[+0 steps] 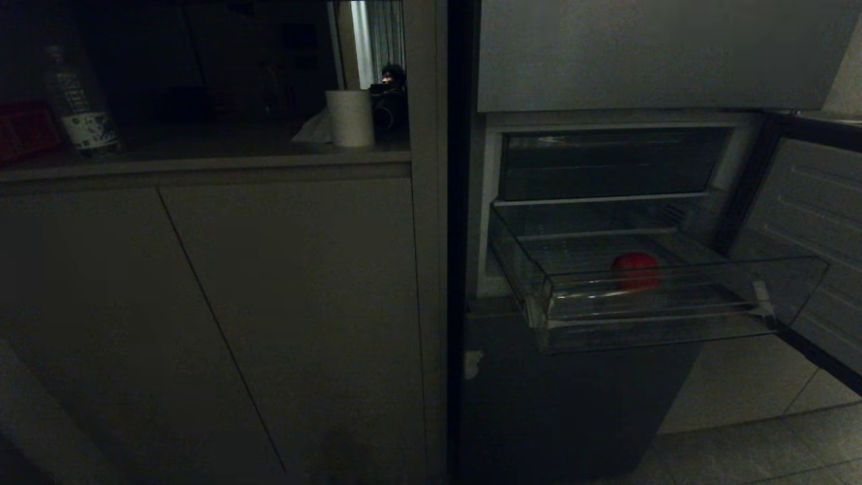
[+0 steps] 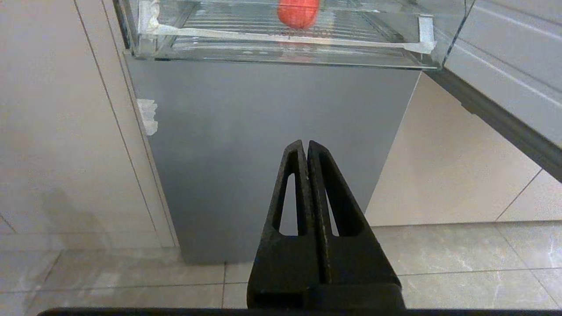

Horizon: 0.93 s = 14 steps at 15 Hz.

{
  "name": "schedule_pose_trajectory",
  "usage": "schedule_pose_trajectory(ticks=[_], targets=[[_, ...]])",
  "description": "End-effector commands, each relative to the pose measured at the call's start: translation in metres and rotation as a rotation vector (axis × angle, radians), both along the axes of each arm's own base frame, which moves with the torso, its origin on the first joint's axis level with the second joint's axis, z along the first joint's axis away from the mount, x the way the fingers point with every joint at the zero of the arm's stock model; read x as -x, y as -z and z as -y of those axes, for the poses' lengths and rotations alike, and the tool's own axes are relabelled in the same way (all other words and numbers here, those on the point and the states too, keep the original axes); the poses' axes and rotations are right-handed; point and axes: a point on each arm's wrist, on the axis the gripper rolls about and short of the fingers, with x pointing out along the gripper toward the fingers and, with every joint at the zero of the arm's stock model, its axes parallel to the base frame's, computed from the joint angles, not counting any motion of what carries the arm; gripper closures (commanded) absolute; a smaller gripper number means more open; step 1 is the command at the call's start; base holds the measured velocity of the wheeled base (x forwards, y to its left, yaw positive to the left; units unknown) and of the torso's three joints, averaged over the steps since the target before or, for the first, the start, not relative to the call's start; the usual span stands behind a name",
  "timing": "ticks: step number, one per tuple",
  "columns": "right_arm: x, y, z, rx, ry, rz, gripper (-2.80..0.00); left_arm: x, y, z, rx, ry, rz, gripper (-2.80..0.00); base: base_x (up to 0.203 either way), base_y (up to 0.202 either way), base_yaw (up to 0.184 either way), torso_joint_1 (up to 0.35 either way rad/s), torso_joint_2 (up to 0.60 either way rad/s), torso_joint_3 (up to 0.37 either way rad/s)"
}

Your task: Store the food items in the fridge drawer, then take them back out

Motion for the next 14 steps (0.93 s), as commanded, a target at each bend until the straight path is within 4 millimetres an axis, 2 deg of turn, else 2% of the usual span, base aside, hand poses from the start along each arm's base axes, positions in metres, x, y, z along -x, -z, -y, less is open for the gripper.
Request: schedule_pose_trajectory(ticks=[1,10,12,14], targets=[[0.0,0.0,0.0,-0.036,0.004,0.001,0.0,0.0,0.0,0.0,0.0,-0.001,0.0,0.0,0.0,0.0,0.0,0.0,0.0,0.0],[0.0,0.0,0.0,-0.029,0.003,0.001,0.0,0.0,0.0,0.0,0.001,-0.001,0.0,0.0,0.0,0.0,0.0,0.0,0.0,0.0],[0.004,-0.02,0.0,-0.036,0.0,0.036,0.0,0.0,0.0,0.0,0.002,-0.001,0.0,0.0,0.0,0.0,0.0,0.0,0.0,0.0],[0.001,-0.036,0.0,-0.04,-0.009,-0.01,0.0,0.0,0.0,0.0,0.002,-0.001,0.0,0.0,0.0,0.0,0.0,0.0,0.0,0.0]])
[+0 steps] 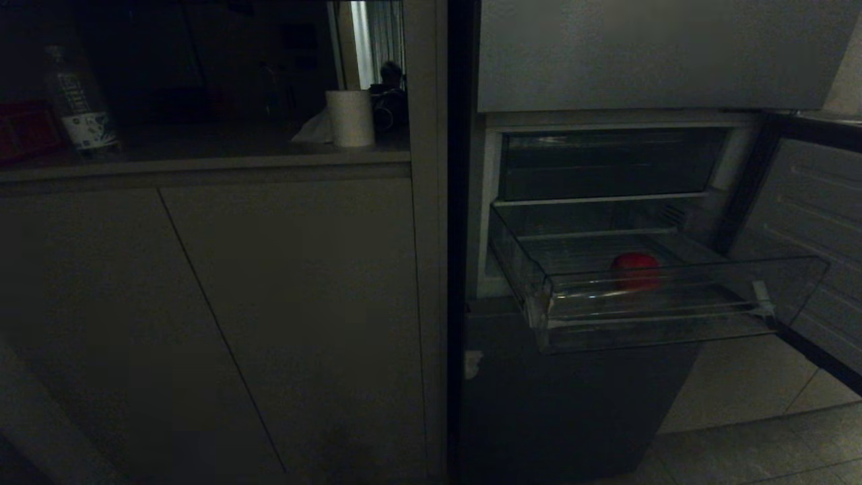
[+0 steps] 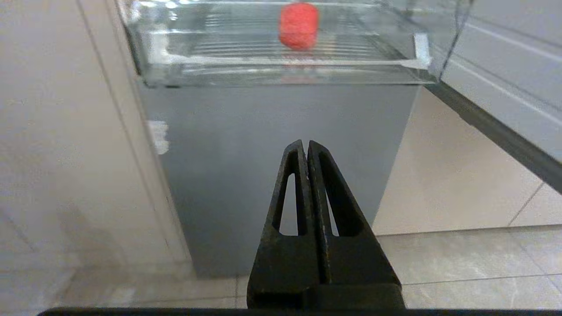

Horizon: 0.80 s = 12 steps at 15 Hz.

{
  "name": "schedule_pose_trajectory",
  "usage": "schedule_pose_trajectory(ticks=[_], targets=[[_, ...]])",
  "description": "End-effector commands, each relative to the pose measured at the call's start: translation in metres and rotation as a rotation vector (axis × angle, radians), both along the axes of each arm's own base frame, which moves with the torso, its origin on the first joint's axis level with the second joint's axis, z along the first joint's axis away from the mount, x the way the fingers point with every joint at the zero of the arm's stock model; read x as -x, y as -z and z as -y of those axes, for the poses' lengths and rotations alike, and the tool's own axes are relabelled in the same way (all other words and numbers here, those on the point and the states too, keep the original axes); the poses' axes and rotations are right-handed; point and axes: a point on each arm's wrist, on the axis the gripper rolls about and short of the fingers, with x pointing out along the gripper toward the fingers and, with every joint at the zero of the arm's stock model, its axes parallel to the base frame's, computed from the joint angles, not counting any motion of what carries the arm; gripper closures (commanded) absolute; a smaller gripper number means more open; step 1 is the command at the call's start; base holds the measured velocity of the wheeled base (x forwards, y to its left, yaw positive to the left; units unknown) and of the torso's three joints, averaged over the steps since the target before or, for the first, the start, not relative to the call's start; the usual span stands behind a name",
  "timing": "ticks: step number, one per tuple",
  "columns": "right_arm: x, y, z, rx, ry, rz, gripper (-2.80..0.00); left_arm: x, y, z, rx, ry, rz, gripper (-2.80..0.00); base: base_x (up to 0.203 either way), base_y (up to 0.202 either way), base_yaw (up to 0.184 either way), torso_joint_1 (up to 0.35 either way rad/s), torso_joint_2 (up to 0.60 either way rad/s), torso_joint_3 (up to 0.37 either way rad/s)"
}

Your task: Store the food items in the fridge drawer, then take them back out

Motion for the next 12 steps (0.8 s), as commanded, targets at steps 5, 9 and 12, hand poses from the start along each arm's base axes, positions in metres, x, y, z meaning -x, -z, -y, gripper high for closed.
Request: schedule_pose_trajectory(ticks=[5,9,12], targets=[[0.0,-0.005,0.0,0.003,-0.015,-0.009,0.0,0.0,0.0,0.0,0.0,-0.001,0.0,0.0,0.0,0.0,0.0,0.0,0.0,0.0],[0.002,0.006,0.0,0.008,-0.02,0.004,0.0,0.0,0.0,0.0,0.0,-0.001,0.0,0.0,0.0,0.0,0.0,0.0,0.0,0.0],[-0.001,0.018,0.0,0.011,-0.019,-0.026,0.0,0.0,0.0,0.0,0.001,-0.001,0.0,0.0,0.0,0.0,0.0,0.0,0.0,0.0]])
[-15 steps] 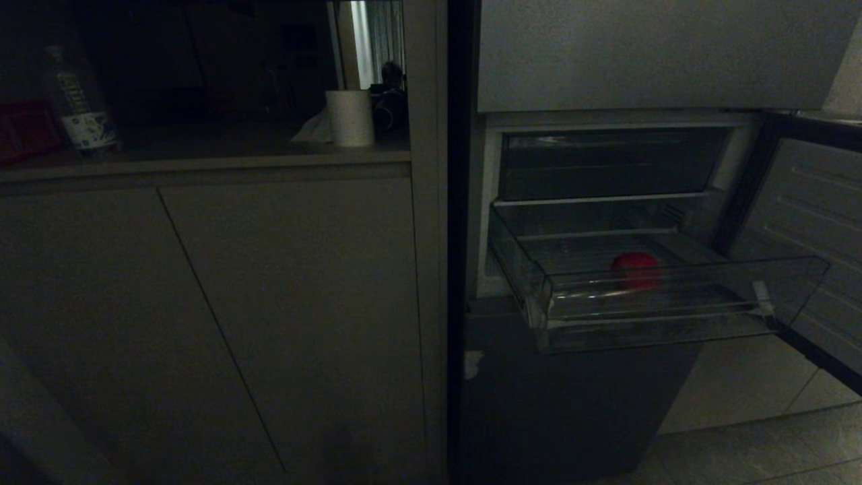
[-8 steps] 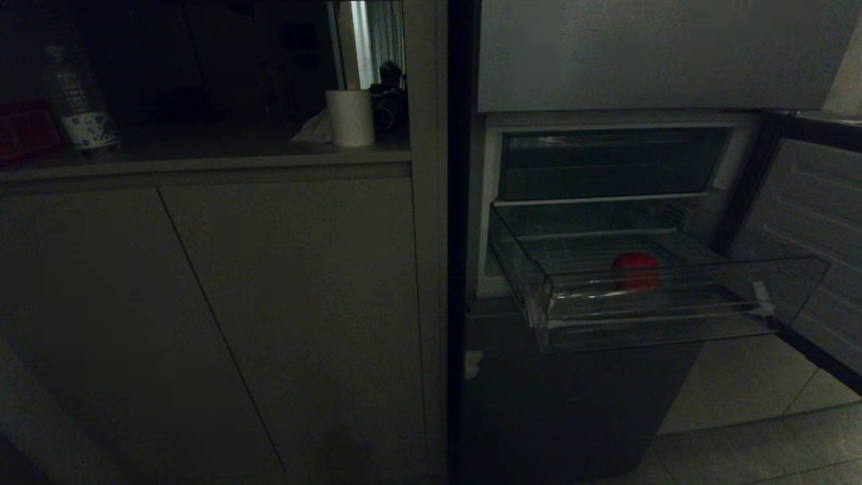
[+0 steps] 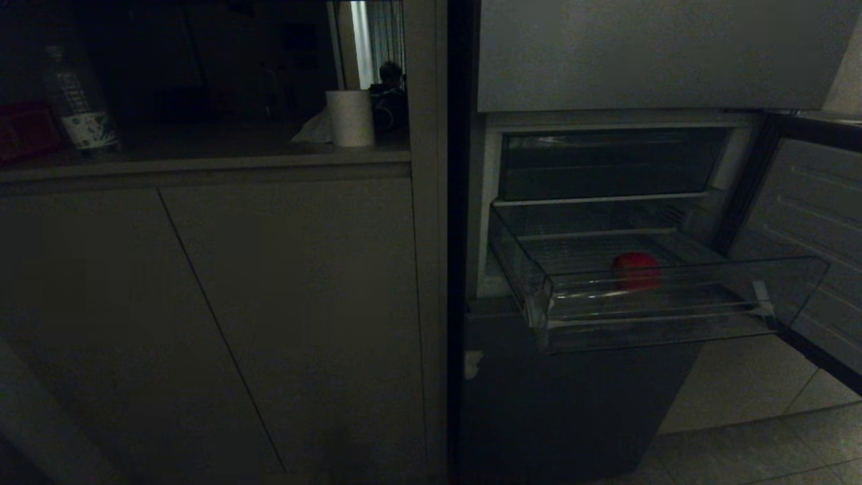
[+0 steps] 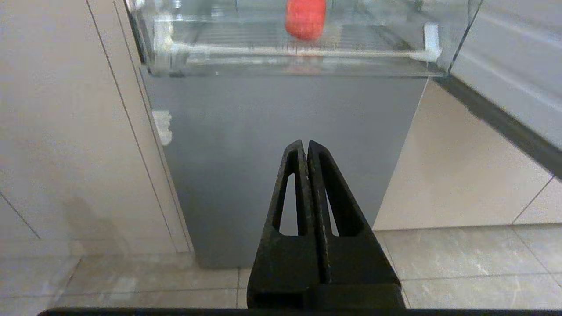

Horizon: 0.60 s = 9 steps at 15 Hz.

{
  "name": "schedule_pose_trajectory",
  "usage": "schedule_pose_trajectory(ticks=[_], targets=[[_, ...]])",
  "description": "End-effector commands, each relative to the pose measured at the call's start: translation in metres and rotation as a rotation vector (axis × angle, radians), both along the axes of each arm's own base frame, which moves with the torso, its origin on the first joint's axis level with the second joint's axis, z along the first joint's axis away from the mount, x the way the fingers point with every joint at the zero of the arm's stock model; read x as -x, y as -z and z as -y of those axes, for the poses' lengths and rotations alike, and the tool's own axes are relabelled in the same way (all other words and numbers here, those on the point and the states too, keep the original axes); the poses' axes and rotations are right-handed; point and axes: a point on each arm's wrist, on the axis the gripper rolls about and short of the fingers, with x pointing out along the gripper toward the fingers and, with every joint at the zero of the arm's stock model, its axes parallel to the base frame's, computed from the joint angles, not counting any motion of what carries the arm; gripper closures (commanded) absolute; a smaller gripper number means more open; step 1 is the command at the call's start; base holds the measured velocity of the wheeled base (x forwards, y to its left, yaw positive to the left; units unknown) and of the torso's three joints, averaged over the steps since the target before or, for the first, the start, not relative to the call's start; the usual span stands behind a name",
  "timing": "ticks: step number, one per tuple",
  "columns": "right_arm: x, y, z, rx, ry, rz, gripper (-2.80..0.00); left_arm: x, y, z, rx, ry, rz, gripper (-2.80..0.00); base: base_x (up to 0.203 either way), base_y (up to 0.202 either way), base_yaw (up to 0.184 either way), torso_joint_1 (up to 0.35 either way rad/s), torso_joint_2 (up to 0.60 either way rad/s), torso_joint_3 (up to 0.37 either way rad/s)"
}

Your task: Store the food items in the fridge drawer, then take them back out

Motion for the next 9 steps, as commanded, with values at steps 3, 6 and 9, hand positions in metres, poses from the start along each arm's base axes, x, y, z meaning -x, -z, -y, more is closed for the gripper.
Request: schedule_pose_trajectory(ticks=[3,6,9], targets=[[-0.001,0.0065,-0.0001,-0.003,-0.004,-0.004,0.0,0.0,0.0,0.0,0.0,-0.001,0.0,0.0,0.0,0.0,0.0,0.0,0.0,0.0],[-0.001,0.0066,0.0002,-0.014,0.009,-0.006,0.0,0.0,0.0,0.0,0.0,-0.001,0.0,0.0,0.0,0.0,0.0,0.0,0.0,0.0],[-0.0022,0.0114,0.0005,0.009,0.025,-0.027,0.0,0.0,0.0,0.0,0.0,-0.001,0.0,0.0,0.0,0.0,0.0,0.0,0.0,0.0]])
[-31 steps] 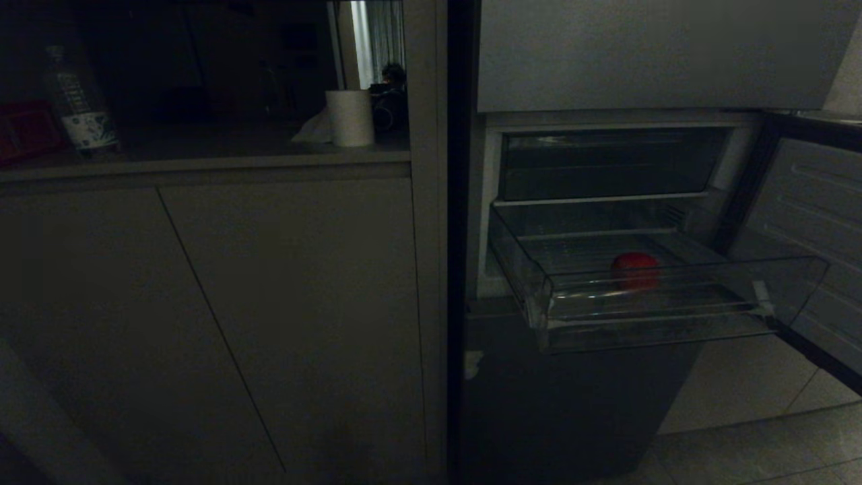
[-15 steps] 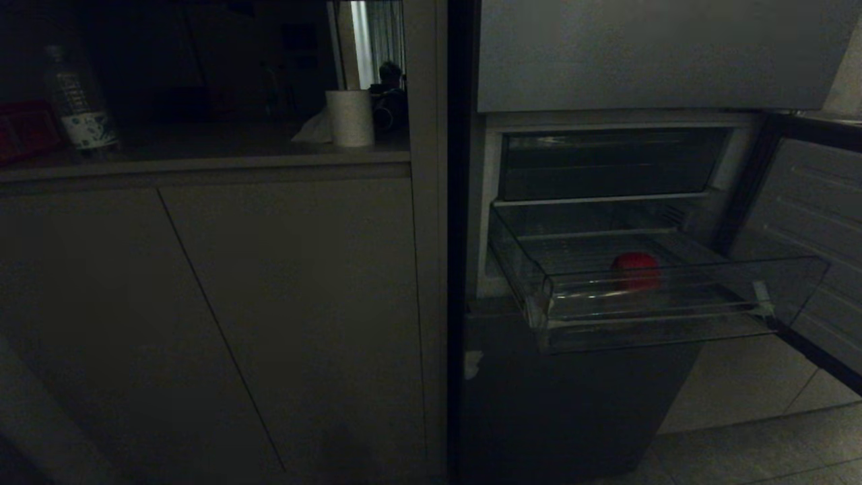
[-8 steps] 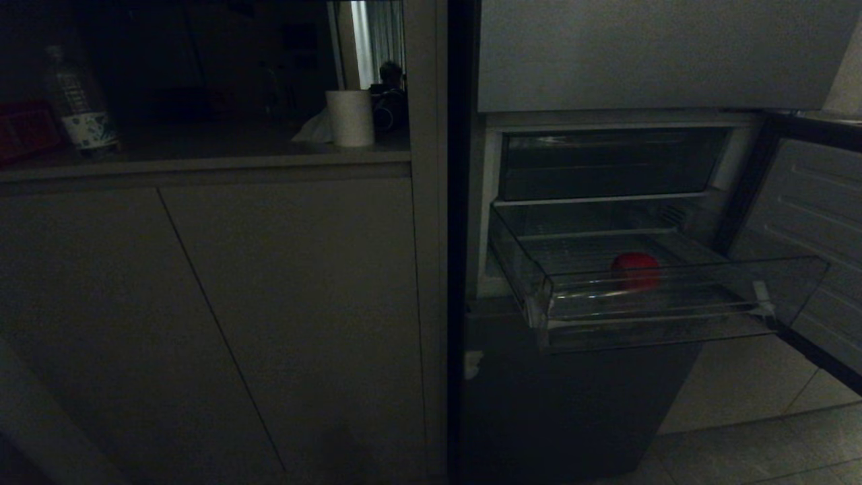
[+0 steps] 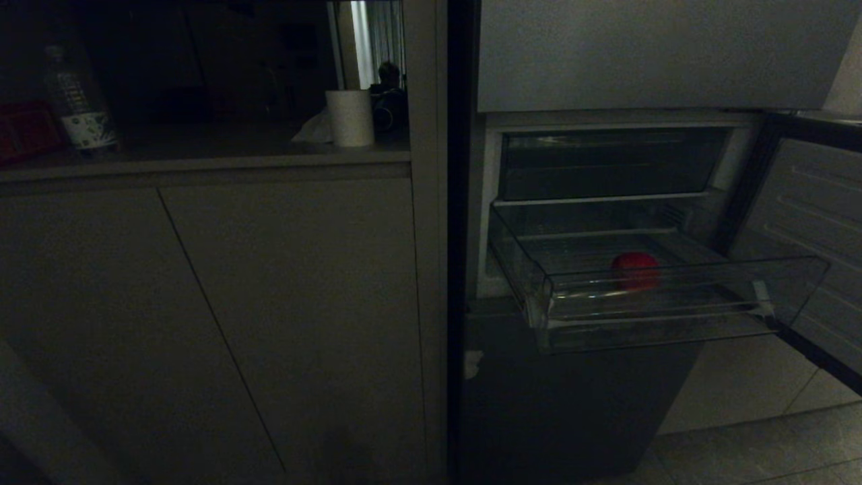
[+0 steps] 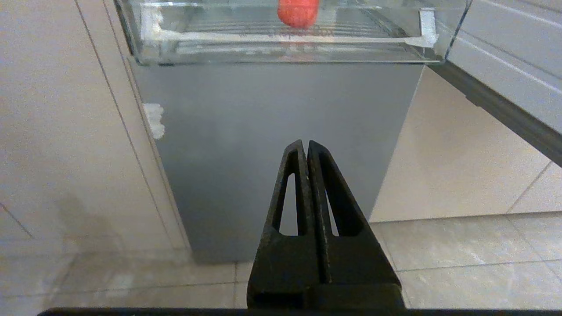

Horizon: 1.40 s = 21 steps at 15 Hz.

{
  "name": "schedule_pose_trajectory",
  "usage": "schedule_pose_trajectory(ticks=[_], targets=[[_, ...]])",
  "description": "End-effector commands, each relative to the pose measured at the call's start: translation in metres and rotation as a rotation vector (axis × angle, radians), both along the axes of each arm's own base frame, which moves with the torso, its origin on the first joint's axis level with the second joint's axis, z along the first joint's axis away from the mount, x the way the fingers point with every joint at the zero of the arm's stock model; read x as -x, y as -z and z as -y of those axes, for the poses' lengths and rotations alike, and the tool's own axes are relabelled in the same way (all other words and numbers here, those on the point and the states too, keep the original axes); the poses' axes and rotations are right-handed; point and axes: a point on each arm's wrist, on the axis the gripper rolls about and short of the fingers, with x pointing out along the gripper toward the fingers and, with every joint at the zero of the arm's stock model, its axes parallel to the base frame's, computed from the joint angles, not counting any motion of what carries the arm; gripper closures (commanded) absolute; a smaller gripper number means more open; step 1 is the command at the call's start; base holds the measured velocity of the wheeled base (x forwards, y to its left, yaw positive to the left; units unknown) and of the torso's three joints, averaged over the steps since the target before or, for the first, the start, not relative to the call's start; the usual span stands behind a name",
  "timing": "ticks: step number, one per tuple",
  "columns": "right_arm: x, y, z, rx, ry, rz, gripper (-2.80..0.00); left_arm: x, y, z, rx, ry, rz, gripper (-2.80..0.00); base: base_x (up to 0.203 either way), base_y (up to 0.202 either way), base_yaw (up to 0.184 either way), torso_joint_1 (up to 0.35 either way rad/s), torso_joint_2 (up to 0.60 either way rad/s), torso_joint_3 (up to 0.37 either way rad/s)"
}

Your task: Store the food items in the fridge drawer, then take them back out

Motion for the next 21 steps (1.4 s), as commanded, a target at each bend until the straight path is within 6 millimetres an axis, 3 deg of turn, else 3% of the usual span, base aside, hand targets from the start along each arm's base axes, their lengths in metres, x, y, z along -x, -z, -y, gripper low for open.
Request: schedule_pose_trajectory(ticks=[1,3,6,8,11,13,15,17,21], targets=[[0.0,0.001,0.0,0.015,0.0,-0.012,0.0,0.0,0.0,0.0,0.0,-0.001,0.0,0.0,0.0,0.0,0.0,0.0,0.0,0.0],[-0.001,-0.009,0.0,0.013,-0.008,-0.033,0.0,0.0,0.0,0.0,0.0,-0.001,0.0,0.0,0.0,0.0,0.0,0.0,0.0,0.0],[-0.024,-0.054,0.0,0.006,-0.015,-0.18,0.0,0.0,0.0,0.0,0.0,-0.001,0.0,0.0,0.0,0.0,0.0,0.0,0.0,0.0],[-0.065,-0.094,-0.001,-0.002,-0.016,-0.308,0.0,0.0,0.0,0.0,0.001,-0.001,0.0,0.0,0.0,0.0,0.0,0.0,0.0,0.0],[-0.148,-0.15,-0.002,-0.01,-0.02,-0.396,0.0,0.0,0.0,0.0,0.0,-0.001,0.0,0.0,0.0,0.0,0.0,0.0,0.0,0.0],[-0.196,-0.171,-0.005,-0.012,-0.034,-0.41,0.0,0.0,0.0,0.0,0.001,-0.001,0.0,0.0,0.0,0.0,0.0,0.0,0.0,0.0],[-0.228,-0.177,-0.008,-0.013,-0.049,-0.425,0.0,0.0,0.0,0.0,0.0,-0.001,0.0,0.0,0.0,0.0,0.0,0.0,0.0,0.0],[-0.234,-0.18,-0.011,-0.017,-0.063,-0.419,0.0,0.0,0.0,0.0,0.0,-0.001,0.0,0.0,0.0,0.0,0.0,0.0,0.0,0.0],[-0.213,-0.184,-0.013,-0.038,-0.078,-0.386,0.0,0.0,0.0,0.0,0.0,-0.001,0.0,0.0,0.0,0.0,0.0,0.0,0.0,0.0]])
